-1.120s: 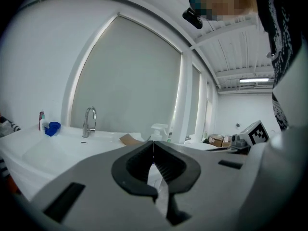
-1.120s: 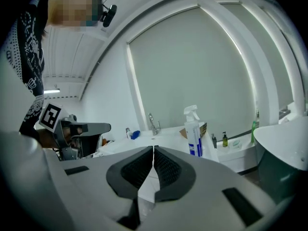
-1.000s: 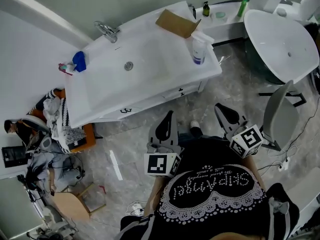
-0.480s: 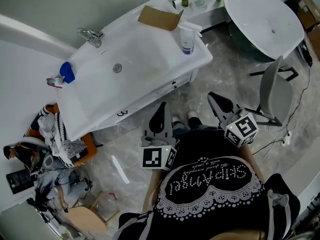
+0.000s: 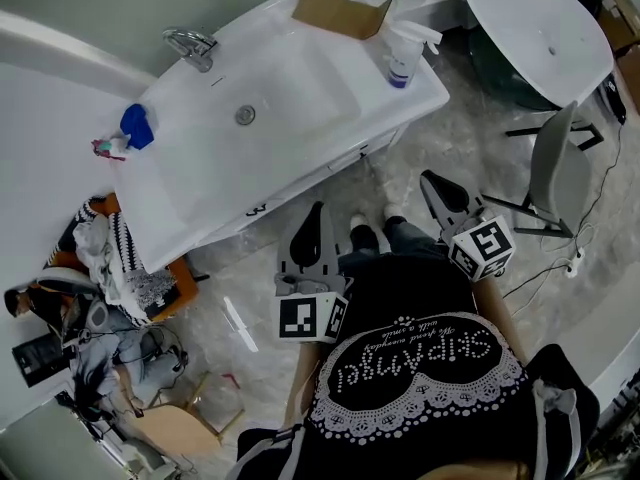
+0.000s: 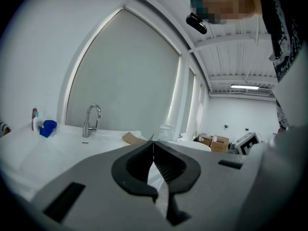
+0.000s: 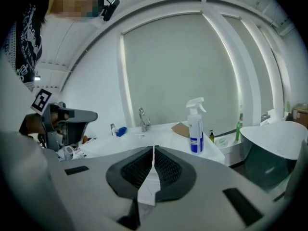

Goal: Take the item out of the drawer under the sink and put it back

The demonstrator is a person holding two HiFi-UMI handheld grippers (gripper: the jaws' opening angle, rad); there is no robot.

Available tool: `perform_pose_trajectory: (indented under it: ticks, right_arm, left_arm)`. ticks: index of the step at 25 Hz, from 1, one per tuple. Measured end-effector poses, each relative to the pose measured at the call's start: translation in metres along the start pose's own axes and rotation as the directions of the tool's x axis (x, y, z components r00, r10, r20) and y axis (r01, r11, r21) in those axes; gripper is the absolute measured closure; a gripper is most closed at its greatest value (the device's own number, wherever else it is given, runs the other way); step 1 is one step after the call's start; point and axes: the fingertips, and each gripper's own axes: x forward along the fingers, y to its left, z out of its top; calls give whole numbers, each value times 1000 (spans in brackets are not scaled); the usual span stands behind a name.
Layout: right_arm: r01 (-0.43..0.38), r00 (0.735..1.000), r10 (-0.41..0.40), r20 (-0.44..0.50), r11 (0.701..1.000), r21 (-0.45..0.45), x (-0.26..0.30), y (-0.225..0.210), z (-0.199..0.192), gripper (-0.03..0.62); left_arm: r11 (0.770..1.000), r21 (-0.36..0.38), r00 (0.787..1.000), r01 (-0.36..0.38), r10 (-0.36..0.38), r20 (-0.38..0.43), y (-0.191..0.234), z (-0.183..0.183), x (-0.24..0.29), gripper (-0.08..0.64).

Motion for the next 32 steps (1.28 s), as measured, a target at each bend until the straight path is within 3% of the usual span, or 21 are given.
perform_pose_trajectory:
  ticks: [8, 10, 13, 19, 22, 27, 32]
  right_arm:
    - [21, 994, -23, -110, 999, -25, 74, -6, -85, 569]
    - [27, 992, -33, -118, 998, -49, 93, -6, -103, 567]
    - [18, 987, -27, -155, 998, -58, 120, -12, -136, 500]
    - [89, 963, -94, -254, 996, -30, 159, -43, -208, 494]
    - [77, 952, -86, -295, 996, -43, 180, -51, -235, 478]
    - [70, 947, -73, -313, 997, -20, 213, -63, -269, 471]
    - [91, 940, -72, -334, 995, 44, 238, -71, -298, 469]
  left_arm:
    - [1000, -1, 999, -10, 9, -34, 27, -18, -11, 554]
    - [1000, -17, 999, 19, -20, -46, 25, -26, -5, 554]
    - [996, -56, 995, 74, -78, -70, 18, -43, 2, 554]
    - [977, -103, 971, 187, -200, -132, -6, -71, 6, 554]
    - [969, -123, 961, 213, -231, -155, -9, -80, 9, 554]
    - [969, -96, 952, 228, -243, -187, -10, -111, 20, 554]
    - [954, -160, 933, 255, -287, -218, -18, -135, 32, 554]
